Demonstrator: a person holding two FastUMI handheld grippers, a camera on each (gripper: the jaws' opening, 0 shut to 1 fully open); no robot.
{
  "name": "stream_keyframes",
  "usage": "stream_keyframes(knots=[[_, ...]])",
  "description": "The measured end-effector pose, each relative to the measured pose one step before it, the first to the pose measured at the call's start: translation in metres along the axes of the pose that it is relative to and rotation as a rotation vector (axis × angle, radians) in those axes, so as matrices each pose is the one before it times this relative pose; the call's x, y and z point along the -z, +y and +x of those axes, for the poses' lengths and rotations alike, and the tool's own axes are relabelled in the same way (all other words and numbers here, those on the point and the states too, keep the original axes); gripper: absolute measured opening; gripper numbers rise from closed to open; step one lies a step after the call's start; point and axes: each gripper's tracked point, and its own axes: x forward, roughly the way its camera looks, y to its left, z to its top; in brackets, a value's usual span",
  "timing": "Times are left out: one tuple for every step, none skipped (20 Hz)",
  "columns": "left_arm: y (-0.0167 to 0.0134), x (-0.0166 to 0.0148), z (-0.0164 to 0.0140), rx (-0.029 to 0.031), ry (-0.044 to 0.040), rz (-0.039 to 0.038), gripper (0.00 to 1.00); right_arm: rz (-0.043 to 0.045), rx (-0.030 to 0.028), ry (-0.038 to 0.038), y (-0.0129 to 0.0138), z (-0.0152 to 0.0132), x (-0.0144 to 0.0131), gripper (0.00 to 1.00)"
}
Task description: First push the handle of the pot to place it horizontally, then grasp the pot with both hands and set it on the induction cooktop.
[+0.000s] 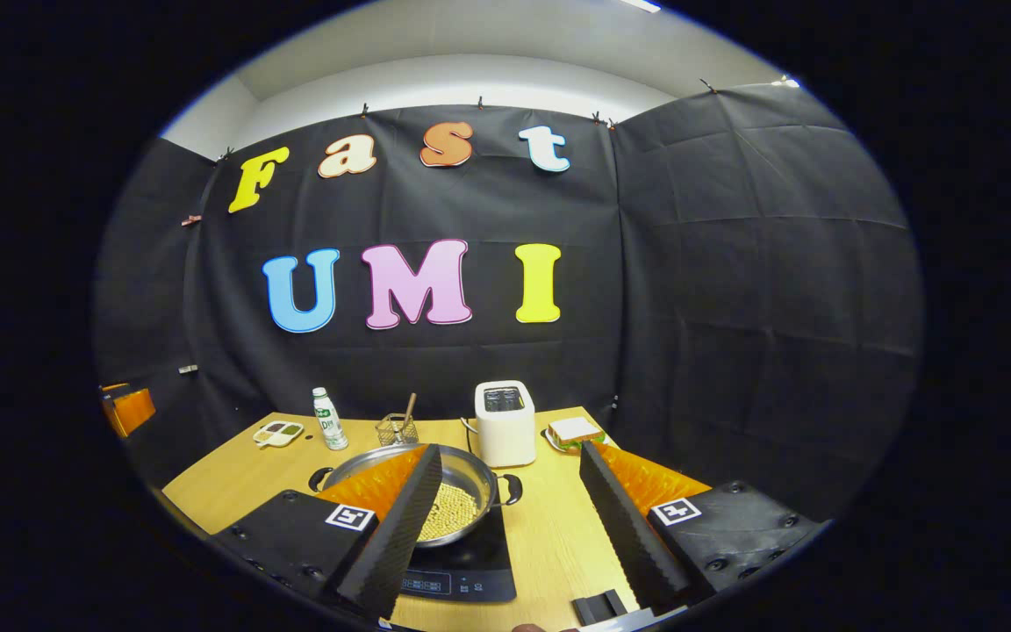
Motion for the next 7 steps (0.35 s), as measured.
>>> stream_keyframes(knots=[[-0.00466,0.00460,-0.00439,0.00866,0.00446,-0.01940,0.95,-0.00276,0.00788,-0.01234,-0.00478,-0.00319,-0.00009,0.99],[-0.00660,0.00401,-0.00305,0.01517,0.01022,-0.02241,0.95,-0.00327,0.01181,-0.02099,-0.00529,-0.00241,-0.00346,0.98],[-0.00700,0.00596,-0.00121,0.01744,0.01520,-0.01868,0.95,-0.00277,0.00715,-0.01768,-0.00292,-0.00213,-0.00245,0.98],[-0.00406,0.00370,-0.00101,0.00848,0.01060,-0.01327,0.95,-0.00082,0.00477,-0.01131,-0.00136,-0.00119,-0.00133,0.98],[-0.00110,0.00283,-0.00020,0.00461,0.01152,-0.00731,0.95,0.00173,-0.00096,-0.00505,0.00056,-0.00193,0.00016,1.00],[-0.00222,0.00209,-0.00060,0.00294,0.01039,-0.00367,0.95,0.00482,-0.00442,0.00617,0.00168,-0.00188,0.00170,0.98],[-0.00219,0.00096,0.00108,0.00309,0.00241,-0.00269,0.95,0.00701,-0.00479,0.00677,0.00294,-0.00187,0.00222,0.98]])
